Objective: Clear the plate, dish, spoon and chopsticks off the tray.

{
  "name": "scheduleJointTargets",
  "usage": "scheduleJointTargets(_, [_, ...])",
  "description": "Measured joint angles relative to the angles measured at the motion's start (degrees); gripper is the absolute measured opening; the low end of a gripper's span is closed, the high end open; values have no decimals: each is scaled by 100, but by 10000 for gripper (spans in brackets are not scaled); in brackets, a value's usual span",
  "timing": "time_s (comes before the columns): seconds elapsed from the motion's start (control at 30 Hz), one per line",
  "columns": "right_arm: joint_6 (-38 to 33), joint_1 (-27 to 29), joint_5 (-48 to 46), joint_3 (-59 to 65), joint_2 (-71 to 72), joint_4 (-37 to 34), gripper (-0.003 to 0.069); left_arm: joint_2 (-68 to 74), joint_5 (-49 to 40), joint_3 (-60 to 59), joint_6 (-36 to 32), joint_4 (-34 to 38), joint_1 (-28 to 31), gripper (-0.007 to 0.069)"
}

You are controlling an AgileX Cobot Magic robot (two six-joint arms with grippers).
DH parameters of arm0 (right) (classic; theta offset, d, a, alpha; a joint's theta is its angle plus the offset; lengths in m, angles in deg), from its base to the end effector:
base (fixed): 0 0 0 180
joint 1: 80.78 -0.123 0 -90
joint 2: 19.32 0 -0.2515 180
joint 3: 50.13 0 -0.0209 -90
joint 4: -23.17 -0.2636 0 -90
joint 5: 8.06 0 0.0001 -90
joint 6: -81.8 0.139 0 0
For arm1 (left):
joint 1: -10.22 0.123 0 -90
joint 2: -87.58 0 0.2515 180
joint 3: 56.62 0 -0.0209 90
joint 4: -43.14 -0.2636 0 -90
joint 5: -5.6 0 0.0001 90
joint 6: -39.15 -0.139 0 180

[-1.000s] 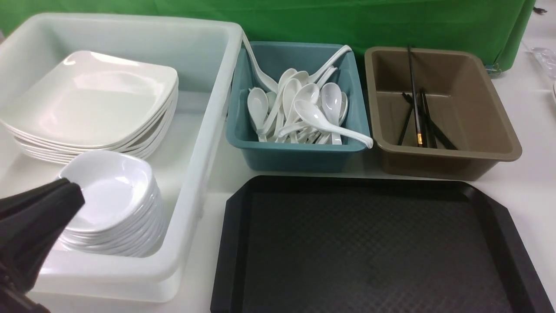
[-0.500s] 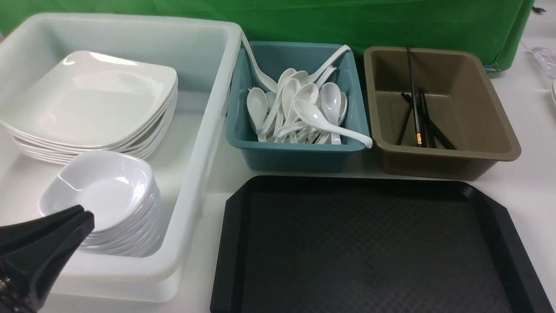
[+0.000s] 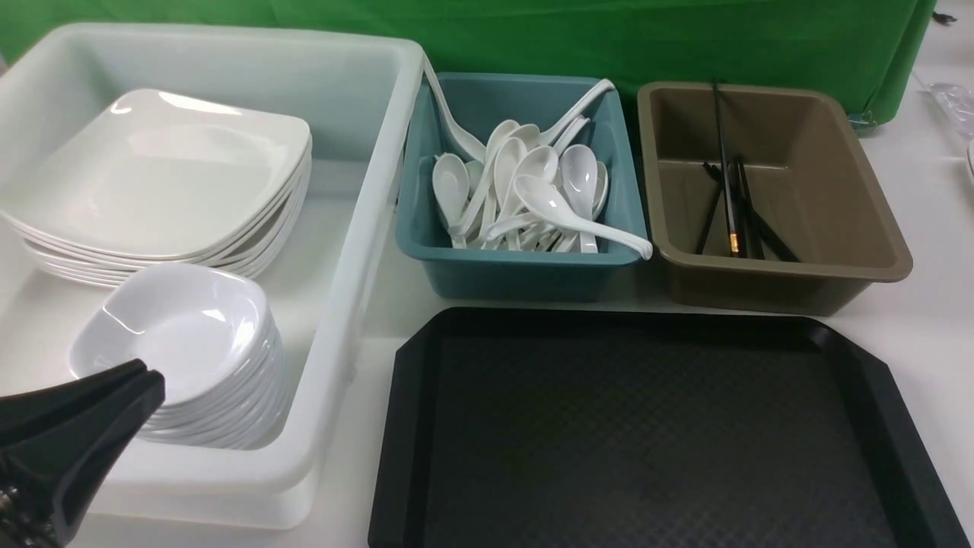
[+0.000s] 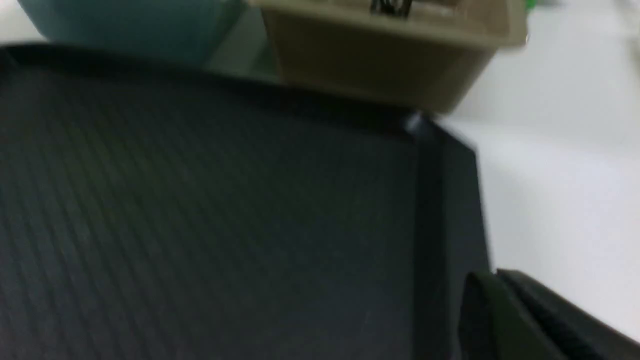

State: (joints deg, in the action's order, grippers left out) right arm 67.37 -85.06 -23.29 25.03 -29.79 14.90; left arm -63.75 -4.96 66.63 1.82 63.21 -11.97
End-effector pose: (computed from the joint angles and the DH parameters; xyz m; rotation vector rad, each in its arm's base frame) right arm 0.1496 0.0165 0.1837 -0.1917 1.7471 0.0057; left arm 0.1620 -0.0756 0.2725 0.6110 1.5491 -0.1134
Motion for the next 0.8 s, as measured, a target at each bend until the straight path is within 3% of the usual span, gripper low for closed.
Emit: scheduleJointTargets(0.8, [182,5,72,133,156,20,52,-6,3,-1,1,-81,0,17])
